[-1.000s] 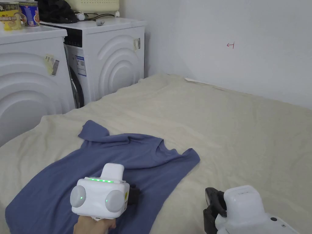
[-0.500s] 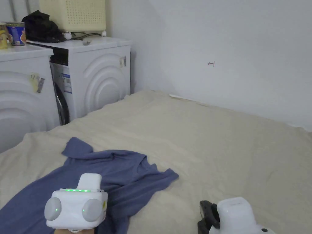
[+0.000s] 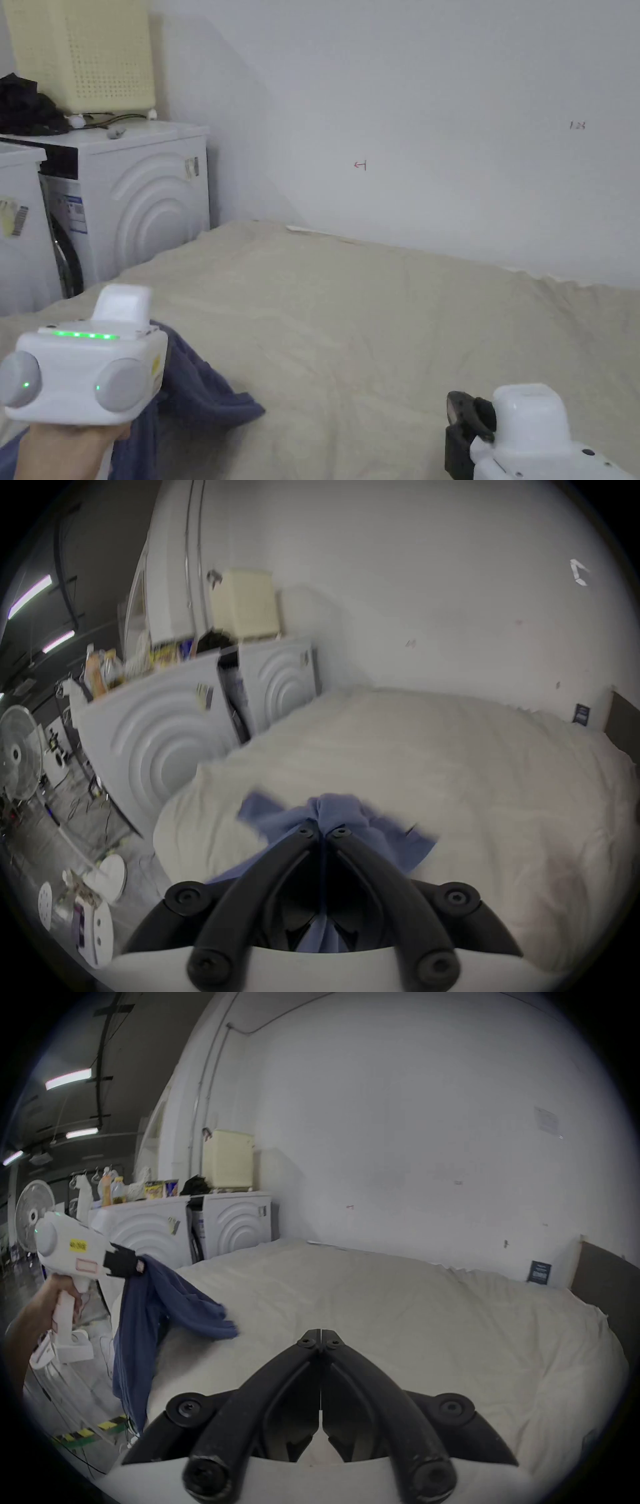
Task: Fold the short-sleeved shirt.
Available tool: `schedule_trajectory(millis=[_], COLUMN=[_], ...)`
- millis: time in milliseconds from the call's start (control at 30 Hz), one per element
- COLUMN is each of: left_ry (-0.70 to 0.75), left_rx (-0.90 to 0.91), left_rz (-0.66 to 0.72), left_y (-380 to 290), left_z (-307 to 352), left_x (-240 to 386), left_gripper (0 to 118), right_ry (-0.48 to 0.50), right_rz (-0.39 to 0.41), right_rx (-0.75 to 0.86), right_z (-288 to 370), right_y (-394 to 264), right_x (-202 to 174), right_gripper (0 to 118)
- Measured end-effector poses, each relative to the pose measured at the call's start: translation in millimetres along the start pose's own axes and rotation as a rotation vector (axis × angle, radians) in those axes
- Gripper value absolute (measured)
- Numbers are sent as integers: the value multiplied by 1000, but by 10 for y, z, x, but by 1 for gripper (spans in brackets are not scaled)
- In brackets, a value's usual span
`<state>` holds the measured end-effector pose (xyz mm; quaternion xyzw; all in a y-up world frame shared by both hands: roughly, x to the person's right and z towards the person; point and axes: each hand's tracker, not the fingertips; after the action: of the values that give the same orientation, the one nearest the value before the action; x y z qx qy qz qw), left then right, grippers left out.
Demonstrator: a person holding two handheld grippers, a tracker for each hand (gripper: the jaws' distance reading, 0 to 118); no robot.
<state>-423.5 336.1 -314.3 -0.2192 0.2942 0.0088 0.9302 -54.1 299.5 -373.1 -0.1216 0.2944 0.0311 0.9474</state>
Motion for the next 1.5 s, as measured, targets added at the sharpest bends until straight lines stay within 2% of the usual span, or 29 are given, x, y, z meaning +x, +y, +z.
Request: schedule_trajectory(millis=[33, 167, 333, 467, 567, 633, 700, 800, 867, 1000, 1100, 1200, 1233, 1267, 1300, 1333, 1367, 1500], left_ry=[-17, -111, -328, -500, -653, -735, -797, -914, -938, -925, -935, -912, -916, -925, -918, -920, -913, -865], left_rx=[43, 207, 326, 375, 325, 311, 293, 109, -18, -202, -275, -249, -216, -209, -210, -212, -223, -131], left_rz=[-7, -56, -37, -164, -261, -300, -325, -340, -347, -474, -484, -505, -493, -486, -477, -472, -441, -218], left_y=[130, 663, 990, 955, 801, 590, 286, -293, -746, -1622, -1908, -1842, -1790, -1720, -1655, -1605, -1551, -1196], left_z=[126, 679, 1245, 1569, 1663, 1756, 1813, 1748, 1648, 1486, 1420, 1405, 1403, 1391, 1386, 1362, 1344, 1353], left_x=[80, 507, 1121, 1900, 2560, 2955, 3336, 3795, 4035, 4363, 4396, 4327, 4283, 4250, 4224, 4179, 4110, 3741], left_gripper=[1, 1, 1, 1, 1, 1, 1, 1, 1, 1, 1, 3, 6, 20, 65, 101, 118, 118], right_ry=[-13, -96, -187, -291, -386, -409, -473, -512, -539, -562, -558, -546, -540, -532, -527, -520, -510, -480], right_rz=[-16, 7, 8, -1, -78, -66, -33, -39, -52, -97, -115, -109, -108, -108, -111, -114, -116, -102], right_rx=[9, 48, 77, 91, 133, 127, 117, 104, 83, 22, -23, -53, -56, -59, -60, -58, -53, -53], right_z=[72, 390, 805, 1176, 1460, 1618, 1785, 1998, 2075, 2087, 2028, 1952, 1929, 1901, 1869, 1840, 1813, 1675], right_y=[11, 35, 34, 28, 33, 27, -15, -109, -187, -388, -532, -599, -604, -602, -586, -571, -556, -532], right_x=[62, 292, 635, 947, 1184, 1332, 1462, 1638, 1748, 1926, 1974, 1980, 1978, 1979, 1974, 1969, 1957, 1892], right_gripper=[0, 0, 0, 0, 0, 0, 0, 0, 0, 0, 0, 0, 0, 0, 0, 0, 0, 0])
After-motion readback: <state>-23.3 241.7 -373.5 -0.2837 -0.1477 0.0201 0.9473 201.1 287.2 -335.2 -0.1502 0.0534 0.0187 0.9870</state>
